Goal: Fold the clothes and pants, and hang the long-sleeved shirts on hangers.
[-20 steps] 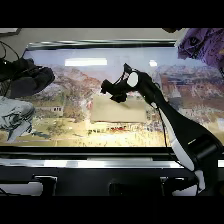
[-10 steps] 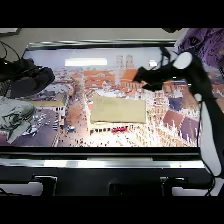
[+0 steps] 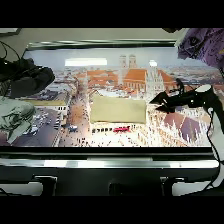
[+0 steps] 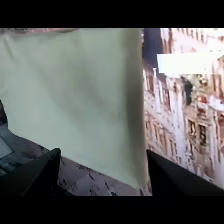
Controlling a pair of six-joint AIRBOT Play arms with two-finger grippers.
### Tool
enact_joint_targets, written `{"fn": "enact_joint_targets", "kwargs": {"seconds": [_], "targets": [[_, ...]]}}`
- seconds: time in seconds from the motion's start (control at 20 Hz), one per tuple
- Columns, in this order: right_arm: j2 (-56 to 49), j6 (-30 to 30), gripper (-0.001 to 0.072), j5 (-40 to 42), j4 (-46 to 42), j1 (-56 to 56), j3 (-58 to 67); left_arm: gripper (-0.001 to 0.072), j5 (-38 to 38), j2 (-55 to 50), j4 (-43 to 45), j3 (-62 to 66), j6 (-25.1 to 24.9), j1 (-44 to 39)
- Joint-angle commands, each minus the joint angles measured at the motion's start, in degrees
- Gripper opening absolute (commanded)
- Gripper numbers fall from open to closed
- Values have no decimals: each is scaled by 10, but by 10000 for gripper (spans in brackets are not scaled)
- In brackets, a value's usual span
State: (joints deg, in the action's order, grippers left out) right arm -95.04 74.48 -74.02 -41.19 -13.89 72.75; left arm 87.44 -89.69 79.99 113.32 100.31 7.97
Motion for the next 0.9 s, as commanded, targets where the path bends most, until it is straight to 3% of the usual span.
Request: {"fn": "enact_joint_targets", "kwargs": {"seconds": [0.0,0.15,0.3,0.45,0.5,0.65,0.85], "targets": [[-53,-70,594,39,69,7,-33,15,0,0,0,0,2,0],[-90,-76,584,63,83,29,-33,15,0,0,-5,0,2,-3],[-103,-78,495,67,84,51,-33,15,0,0,-5,0,2,-11],[-94,-88,74,63,124,63,-33,15,0,0,-4,0,2,-16],[-85,-94,28,65,138,63,-30,15,0,0,-4,0,2,-17],[-55,-70,28,69,123,63,17,15,0,0,-4,0,2,-18],[-47,24,27,66,33,63,154,16,0,0,-4,0,2,-18]]}}
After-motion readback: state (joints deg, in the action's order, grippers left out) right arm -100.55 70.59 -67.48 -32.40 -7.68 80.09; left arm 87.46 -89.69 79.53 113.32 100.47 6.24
